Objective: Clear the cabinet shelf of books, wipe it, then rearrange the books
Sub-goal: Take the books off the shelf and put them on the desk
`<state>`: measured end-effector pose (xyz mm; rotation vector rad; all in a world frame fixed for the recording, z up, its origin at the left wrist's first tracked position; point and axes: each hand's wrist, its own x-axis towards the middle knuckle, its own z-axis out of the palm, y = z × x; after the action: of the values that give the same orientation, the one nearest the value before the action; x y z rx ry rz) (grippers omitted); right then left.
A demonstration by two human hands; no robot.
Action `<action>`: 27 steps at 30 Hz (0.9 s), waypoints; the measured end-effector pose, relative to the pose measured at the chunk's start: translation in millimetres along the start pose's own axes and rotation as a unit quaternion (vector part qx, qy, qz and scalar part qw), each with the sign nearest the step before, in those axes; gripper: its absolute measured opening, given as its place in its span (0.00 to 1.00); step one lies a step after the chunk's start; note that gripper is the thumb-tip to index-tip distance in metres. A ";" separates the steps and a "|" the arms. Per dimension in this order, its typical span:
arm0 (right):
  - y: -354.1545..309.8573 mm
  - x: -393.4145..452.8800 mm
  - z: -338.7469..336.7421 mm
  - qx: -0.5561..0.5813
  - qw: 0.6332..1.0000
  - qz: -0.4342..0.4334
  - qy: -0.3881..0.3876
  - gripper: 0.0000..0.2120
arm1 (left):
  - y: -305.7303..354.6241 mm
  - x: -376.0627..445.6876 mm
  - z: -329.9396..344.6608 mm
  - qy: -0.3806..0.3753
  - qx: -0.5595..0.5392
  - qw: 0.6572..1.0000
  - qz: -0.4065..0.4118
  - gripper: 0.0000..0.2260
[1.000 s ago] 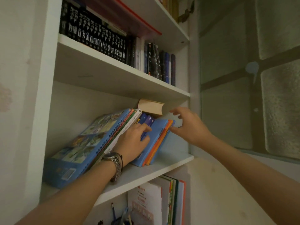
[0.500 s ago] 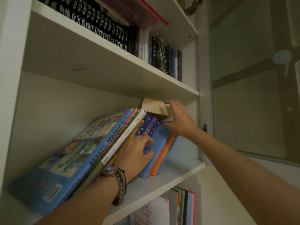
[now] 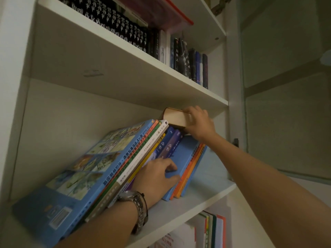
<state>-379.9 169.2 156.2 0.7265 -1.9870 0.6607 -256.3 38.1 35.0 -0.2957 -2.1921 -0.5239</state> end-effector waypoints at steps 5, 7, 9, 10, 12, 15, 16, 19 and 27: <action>9.4 -10.9 -17.7 0.043 0.999 -0.014 0.006 0.27 | 0.9 -0.8 0.7 0.002 0.006 1.000 -0.008 0.10; 10.2 -17.9 -23.2 0.036 0.999 -0.014 0.022 0.28 | 0.9 -1.0 1.2 0.005 0.007 1.000 -0.010 0.09; 5.7 -23.5 -24.3 0.010 0.999 -0.014 0.033 0.29 | 1.2 -0.7 1.5 0.006 0.009 1.000 -0.013 0.09; 2.5 -25.5 -23.2 -0.003 0.999 -0.014 0.037 0.29 | 1.8 -0.4 1.4 0.005 0.009 1.000 -0.015 0.09; -2.5 -27.5 -21.4 -0.013 0.999 -0.010 0.046 0.28 | 2.4 -0.1 0.6 0.000 0.005 1.000 -0.020 0.09; -3.3 -29.0 -24.0 -0.009 0.998 -0.010 0.055 0.27 | 3.3 -0.4 0.1 -0.005 0.008 1.000 -0.021 0.09; -2.2 -30.7 -26.5 -0.011 0.998 -0.016 0.059 0.26 | 3.7 -0.6 0.0 -0.006 0.012 1.000 -0.021 0.09; 1.3 -38.3 -39.4 -0.037 0.996 -0.037 0.071 0.25 | 4.0 -1.1 -0.2 -0.005 0.019 1.000 -0.020 0.09; 6.7 -79.1 -99.5 -0.107 0.987 -0.102 0.064 0.25 | 3.6 1.8 0.0 -0.028 0.005 0.999 -0.032 0.07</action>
<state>-295.0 260.8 131.8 0.7253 -1.8026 0.3578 -256.1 41.4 37.3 -0.2382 -2.2633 -0.5458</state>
